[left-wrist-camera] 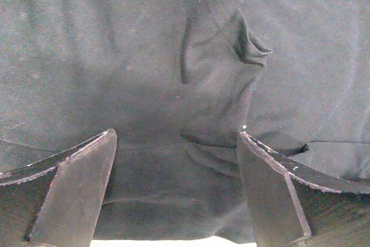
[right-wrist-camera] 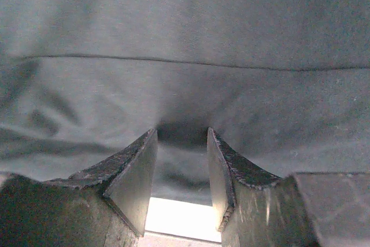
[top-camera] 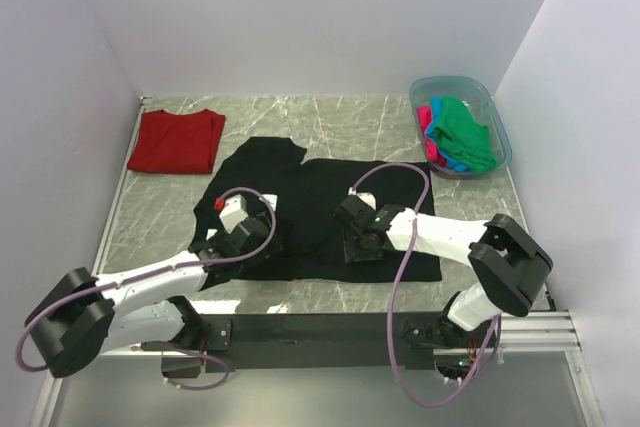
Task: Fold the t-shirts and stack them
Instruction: Fold the tshirt
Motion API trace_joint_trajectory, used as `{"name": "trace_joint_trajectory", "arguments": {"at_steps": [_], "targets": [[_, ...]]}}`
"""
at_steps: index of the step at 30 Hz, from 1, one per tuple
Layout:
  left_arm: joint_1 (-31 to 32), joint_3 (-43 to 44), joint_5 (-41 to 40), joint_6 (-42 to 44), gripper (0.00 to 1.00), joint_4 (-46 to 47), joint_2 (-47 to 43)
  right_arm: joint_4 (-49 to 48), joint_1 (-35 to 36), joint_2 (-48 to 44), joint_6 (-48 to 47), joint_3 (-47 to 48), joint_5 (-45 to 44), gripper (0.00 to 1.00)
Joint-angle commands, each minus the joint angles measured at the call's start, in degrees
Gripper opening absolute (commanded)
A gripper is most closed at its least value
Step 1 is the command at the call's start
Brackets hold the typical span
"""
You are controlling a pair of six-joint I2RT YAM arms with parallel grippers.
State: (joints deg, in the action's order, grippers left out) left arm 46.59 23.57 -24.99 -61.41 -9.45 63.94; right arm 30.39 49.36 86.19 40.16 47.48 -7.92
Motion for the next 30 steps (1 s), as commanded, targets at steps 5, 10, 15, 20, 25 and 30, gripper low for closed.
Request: {"name": "trace_joint_trajectory", "arguments": {"at_steps": [5,10,15,20,25,30], "targets": [[0.17,-6.52,-0.06,-4.68,0.91,-3.55,-7.5,-1.74,-1.02,1.08,1.5,-3.45,-2.35,0.48],[0.17,-7.05,-0.94,-5.83,0.91,-5.23,-10.33,-0.33,-1.46,-0.23,1.41,-3.72,-3.68,0.48],[0.17,-3.37,-1.72,-1.88,0.91,-5.13,-8.66,4.39,-3.12,-5.41,-0.78,1.19,-7.27,0.48],[0.17,3.31,-3.57,2.42,0.91,-4.44,-7.08,5.91,-11.9,-12.17,-4.3,2.53,-8.16,0.5],[0.08,7.45,-5.59,5.42,0.92,-1.28,-3.04,5.29,-22.89,-16.05,-8.77,-0.55,-7.29,0.51],[-1.76,10.61,-4.63,8.41,0.93,3.2,5.3,2.75,-35.27,-18.6,-11.6,-3.36,-3.52,0.52]]}}
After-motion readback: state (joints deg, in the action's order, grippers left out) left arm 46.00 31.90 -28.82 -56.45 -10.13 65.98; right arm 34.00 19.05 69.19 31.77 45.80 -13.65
